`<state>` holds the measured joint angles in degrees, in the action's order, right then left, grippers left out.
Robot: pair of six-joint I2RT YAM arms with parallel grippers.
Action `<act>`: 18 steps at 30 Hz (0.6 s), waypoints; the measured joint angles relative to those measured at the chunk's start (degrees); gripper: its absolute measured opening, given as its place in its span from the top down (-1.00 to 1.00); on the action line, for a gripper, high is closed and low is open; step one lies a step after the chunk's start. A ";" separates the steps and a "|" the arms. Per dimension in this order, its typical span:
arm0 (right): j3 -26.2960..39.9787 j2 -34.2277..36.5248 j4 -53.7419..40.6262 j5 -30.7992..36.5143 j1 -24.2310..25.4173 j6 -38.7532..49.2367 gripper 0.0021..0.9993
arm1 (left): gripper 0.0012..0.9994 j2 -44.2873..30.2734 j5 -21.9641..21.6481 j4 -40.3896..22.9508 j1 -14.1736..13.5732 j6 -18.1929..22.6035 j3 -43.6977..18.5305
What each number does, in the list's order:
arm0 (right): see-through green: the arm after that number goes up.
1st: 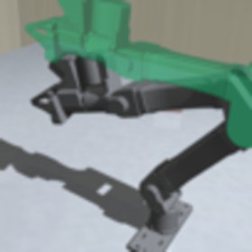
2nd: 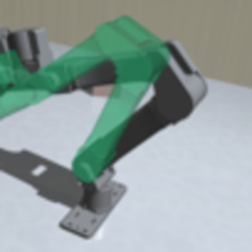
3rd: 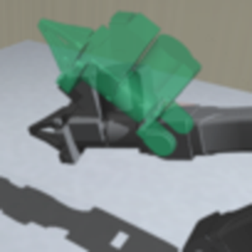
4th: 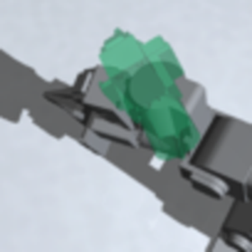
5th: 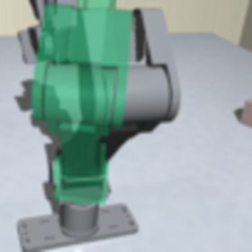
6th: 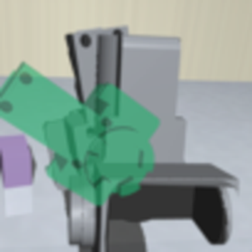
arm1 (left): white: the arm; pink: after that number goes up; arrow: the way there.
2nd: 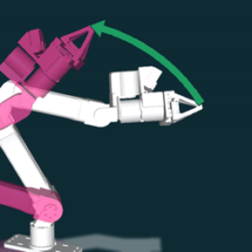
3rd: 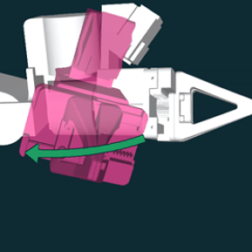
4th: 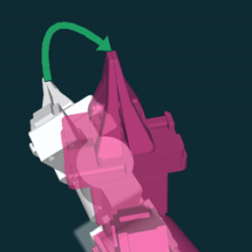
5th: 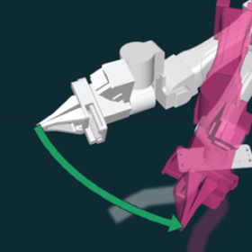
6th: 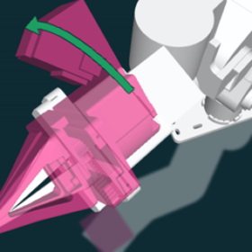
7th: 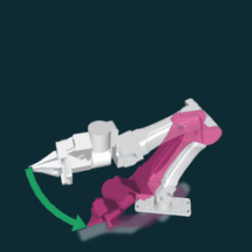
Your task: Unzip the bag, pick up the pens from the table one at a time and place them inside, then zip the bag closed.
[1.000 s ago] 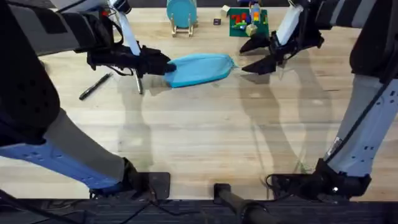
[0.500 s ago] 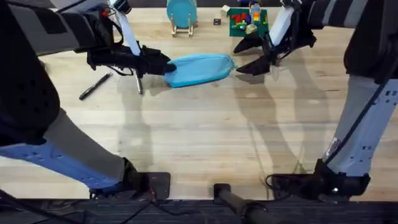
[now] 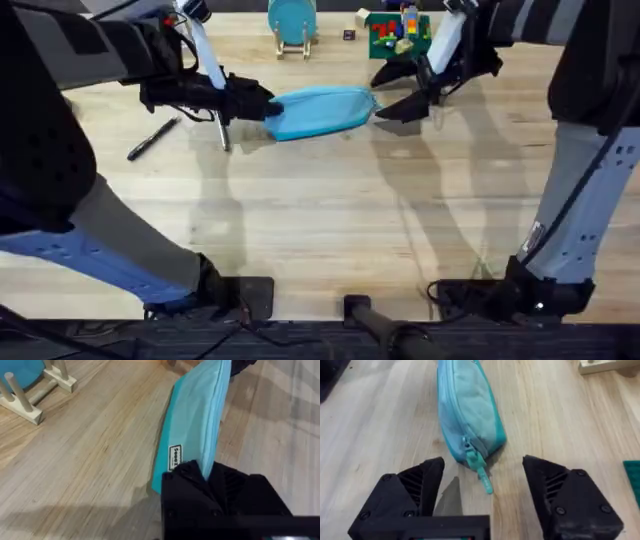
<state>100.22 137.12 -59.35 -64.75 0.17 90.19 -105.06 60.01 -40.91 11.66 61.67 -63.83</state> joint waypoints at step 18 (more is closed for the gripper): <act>0.00 0.01 -0.09 0.00 -0.49 -1.05 -0.60 | 0.92 0.00 0.00 0.00 0.00 0.01 0.00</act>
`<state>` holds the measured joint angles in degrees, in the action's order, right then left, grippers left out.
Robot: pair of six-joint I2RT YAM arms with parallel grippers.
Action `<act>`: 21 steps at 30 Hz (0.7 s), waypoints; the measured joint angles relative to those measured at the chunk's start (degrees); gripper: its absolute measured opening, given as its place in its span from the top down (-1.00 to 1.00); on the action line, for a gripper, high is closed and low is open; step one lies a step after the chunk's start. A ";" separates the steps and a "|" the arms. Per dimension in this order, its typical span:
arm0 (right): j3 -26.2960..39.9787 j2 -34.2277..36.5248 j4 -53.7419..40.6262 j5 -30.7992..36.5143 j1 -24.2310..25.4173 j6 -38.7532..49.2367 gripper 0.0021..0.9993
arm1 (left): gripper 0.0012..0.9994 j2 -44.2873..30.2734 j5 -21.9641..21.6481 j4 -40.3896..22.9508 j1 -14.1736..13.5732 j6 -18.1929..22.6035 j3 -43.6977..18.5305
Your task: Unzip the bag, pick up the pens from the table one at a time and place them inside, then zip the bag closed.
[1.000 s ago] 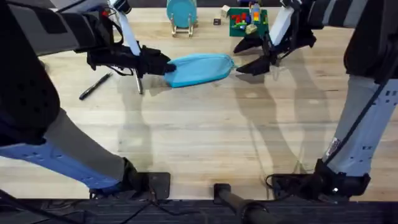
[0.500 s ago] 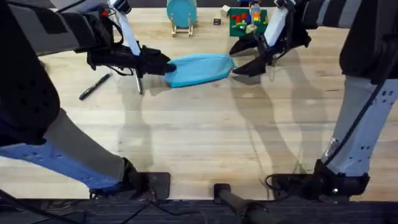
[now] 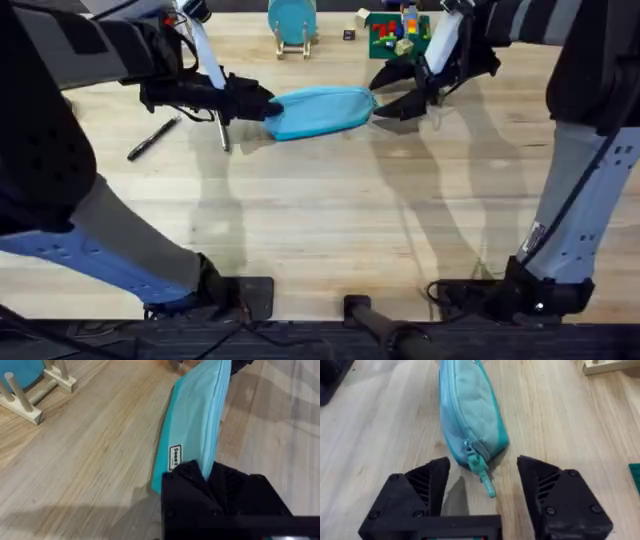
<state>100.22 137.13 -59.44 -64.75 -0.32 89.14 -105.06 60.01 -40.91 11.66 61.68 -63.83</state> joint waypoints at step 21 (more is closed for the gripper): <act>-0.02 -0.01 -0.13 0.00 -0.11 -0.83 0.93 | 0.92 0.00 0.00 0.00 0.00 -0.01 0.00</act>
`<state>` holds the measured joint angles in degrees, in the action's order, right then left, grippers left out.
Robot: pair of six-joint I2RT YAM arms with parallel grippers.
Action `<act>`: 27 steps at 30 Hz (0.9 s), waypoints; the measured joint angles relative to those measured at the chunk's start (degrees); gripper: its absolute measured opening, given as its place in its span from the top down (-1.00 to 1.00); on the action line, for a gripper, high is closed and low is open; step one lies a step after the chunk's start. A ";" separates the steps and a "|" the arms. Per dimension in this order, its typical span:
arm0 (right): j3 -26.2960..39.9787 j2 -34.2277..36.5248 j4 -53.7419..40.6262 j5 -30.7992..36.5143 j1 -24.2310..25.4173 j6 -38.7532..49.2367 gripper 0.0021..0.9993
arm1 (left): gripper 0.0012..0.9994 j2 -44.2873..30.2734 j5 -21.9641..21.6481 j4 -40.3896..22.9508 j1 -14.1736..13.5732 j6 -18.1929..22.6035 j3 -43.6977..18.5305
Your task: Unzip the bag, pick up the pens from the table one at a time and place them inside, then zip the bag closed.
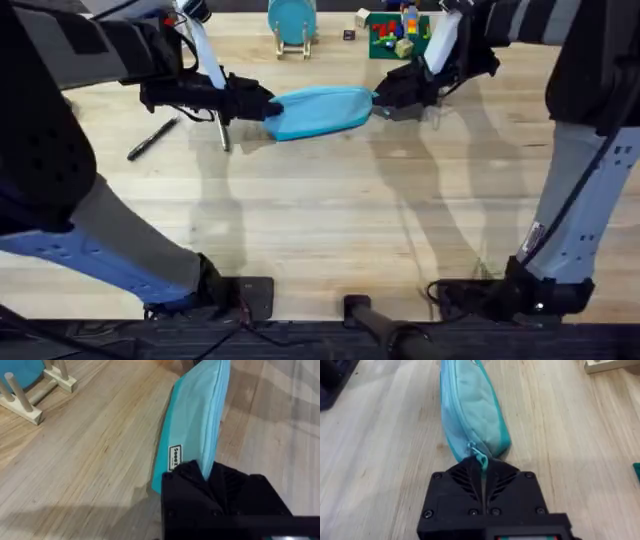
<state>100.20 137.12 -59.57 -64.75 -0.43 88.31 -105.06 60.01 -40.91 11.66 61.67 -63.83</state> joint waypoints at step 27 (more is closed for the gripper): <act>2.26 0.02 -13.55 -1.51 1.68 0.00 0.94 | 0.92 0.00 0.00 0.00 0.00 0.00 0.00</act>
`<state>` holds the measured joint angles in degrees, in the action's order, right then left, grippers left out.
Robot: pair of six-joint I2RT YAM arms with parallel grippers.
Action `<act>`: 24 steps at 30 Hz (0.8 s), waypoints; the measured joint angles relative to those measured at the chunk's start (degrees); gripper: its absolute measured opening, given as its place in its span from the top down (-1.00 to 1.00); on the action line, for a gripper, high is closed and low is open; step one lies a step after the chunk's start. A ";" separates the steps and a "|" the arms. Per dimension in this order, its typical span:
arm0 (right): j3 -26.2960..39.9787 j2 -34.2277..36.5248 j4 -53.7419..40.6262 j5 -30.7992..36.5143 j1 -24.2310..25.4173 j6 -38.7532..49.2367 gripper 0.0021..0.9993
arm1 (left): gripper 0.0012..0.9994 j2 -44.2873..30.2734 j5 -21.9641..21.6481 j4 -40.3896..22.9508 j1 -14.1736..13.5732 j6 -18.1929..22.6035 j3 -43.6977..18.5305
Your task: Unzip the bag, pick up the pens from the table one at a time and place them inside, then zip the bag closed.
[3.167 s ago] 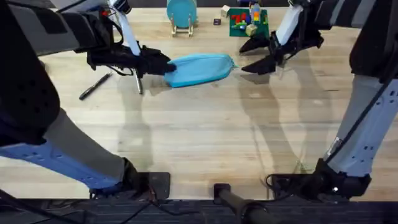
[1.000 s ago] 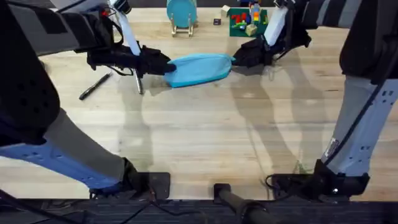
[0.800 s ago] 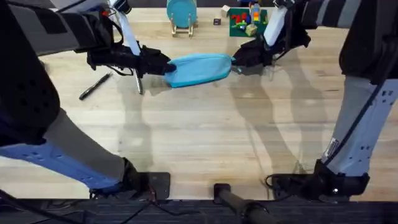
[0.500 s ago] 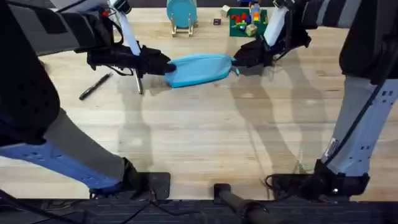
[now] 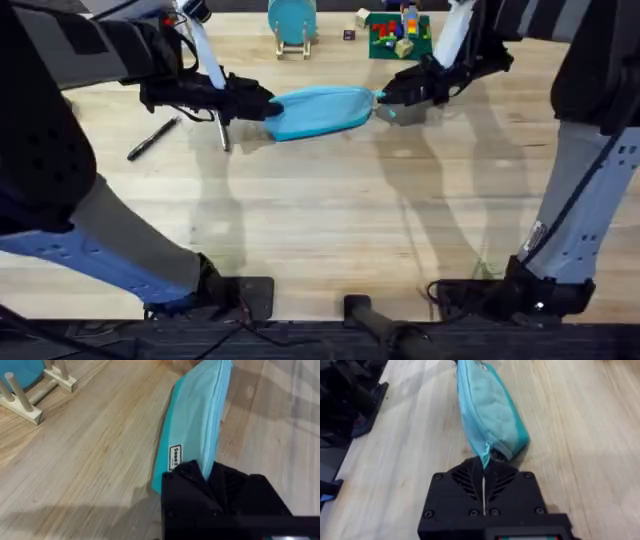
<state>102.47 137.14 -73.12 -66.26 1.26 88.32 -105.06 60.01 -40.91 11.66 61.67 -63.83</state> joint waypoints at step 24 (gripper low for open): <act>9.67 0.00 -11.16 0.02 -2.94 0.00 0.94 | 0.92 0.00 -0.04 0.02 0.07 0.00 0.00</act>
<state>112.14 137.13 -84.28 -66.24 -1.68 88.31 -105.06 59.97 -40.88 11.73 61.67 -63.83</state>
